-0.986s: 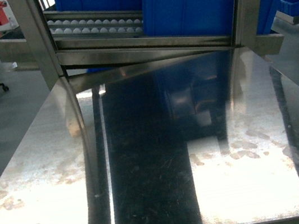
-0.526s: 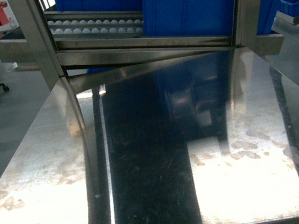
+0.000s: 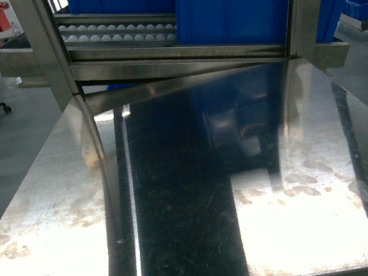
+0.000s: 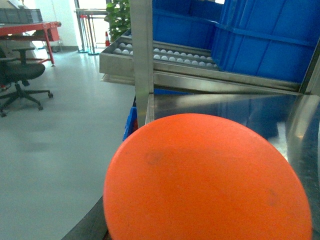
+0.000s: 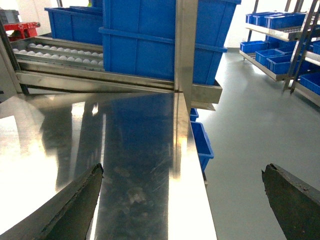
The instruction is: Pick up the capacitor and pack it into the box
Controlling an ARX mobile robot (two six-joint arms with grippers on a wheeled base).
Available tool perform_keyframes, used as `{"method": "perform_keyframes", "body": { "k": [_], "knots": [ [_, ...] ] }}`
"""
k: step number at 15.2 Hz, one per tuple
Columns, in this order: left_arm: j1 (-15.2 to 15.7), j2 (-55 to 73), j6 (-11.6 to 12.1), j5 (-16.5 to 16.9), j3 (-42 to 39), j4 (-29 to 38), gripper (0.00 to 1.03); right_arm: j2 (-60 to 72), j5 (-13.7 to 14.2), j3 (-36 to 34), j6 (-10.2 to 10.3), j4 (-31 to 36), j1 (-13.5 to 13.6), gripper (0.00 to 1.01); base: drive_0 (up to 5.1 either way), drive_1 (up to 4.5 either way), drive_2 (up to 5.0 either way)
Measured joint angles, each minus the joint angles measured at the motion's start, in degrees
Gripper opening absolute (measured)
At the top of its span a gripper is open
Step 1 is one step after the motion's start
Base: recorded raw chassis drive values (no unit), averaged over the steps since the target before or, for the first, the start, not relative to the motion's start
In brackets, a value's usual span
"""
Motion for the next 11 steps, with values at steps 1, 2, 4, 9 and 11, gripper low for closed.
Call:
{"method": "perform_keyframes", "body": {
  "k": [1,2,4,9,11],
  "knots": [
    [0.0,0.0,0.0,0.0,0.0,0.0,0.44,0.0,0.0,0.0,0.0,0.0,0.0,0.98,0.0,0.0,0.0],
    [0.0,0.0,0.0,0.0,0.0,0.0,0.44,0.0,0.0,0.0,0.0,0.0,0.0,0.98,0.0,0.0,0.0],
    [0.0,0.0,0.0,0.0,0.0,0.1,0.44,0.0,0.0,0.0,0.0,0.1,0.0,0.98,0.0,0.0,0.0],
    [0.0,0.0,0.0,0.0,0.0,0.1,0.44,0.0,0.0,0.0,0.0,0.0,0.0,0.98,0.0,0.0,0.0],
    [0.0,0.0,0.0,0.0,0.0,0.0,0.44,0.0,0.0,0.0,0.0,0.0,0.0,0.98,0.0,0.0,0.0]
  ]
}}
